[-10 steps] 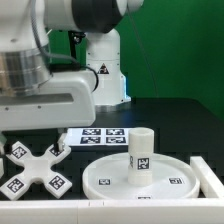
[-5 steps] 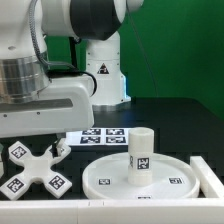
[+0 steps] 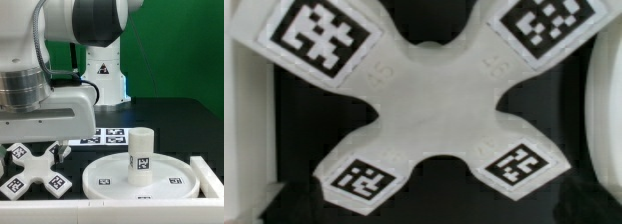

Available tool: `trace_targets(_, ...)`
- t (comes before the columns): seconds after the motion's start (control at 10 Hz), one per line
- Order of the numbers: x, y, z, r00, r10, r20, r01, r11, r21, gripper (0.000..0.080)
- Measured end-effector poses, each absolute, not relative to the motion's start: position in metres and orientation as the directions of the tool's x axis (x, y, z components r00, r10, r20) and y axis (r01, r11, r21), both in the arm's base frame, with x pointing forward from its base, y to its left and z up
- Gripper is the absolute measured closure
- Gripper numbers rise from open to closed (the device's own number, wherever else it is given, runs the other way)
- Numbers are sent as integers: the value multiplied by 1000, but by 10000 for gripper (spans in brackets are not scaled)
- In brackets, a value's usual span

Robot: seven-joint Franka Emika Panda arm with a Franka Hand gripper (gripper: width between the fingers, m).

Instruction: Assemble round table

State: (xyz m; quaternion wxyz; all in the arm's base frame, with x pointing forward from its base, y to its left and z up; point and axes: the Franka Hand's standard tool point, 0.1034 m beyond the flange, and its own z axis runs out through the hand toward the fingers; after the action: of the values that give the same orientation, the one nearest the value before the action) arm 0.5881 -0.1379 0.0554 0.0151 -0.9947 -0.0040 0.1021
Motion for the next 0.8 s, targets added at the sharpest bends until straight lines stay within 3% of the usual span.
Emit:
trace_targets(0.4,573,-139,43,942,-15,-336,-22,-1000,-17,150)
trace_targets(0.8,577,-139,40,942,-14,-336,-20,-1000,-15,150)
